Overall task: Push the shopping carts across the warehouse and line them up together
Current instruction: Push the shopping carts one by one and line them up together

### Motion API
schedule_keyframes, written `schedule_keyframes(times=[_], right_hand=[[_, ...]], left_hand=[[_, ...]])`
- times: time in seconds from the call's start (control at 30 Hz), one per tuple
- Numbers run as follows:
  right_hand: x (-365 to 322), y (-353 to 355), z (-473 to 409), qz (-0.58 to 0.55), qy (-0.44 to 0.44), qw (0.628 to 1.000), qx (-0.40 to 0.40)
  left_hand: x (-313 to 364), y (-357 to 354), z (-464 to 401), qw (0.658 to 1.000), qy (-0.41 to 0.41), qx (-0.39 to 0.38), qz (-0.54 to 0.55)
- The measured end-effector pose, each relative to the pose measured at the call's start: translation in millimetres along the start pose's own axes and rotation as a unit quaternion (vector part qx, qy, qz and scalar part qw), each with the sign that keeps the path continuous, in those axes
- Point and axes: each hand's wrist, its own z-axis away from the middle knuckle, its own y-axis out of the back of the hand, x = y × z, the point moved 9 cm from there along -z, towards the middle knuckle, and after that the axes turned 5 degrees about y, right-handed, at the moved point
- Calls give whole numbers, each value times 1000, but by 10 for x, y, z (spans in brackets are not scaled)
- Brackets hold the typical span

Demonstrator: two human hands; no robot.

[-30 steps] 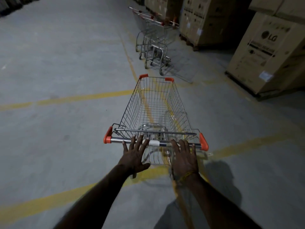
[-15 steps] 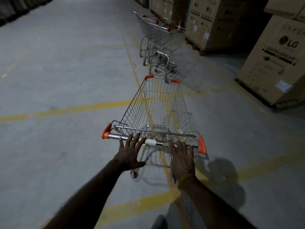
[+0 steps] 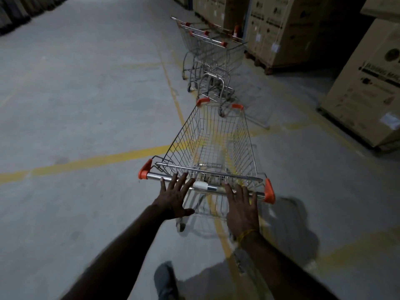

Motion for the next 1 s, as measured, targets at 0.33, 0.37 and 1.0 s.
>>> schedule_keyframes(times=[0.33, 0.37, 1.0], right_hand=[[-242, -20, -1588, -11, -69, 998, -8], [-262, -25, -1741, -16, -75, 997, -10], [37, -6, -4573, -47, -99, 994, -3]], left_hand=[[-853, 379, -1528, 998, -52, -25, 3], [-936, 432, -1663, 998, -57, -29, 1], [-1860, 1148, -4498, 994, -103, -37, -25]])
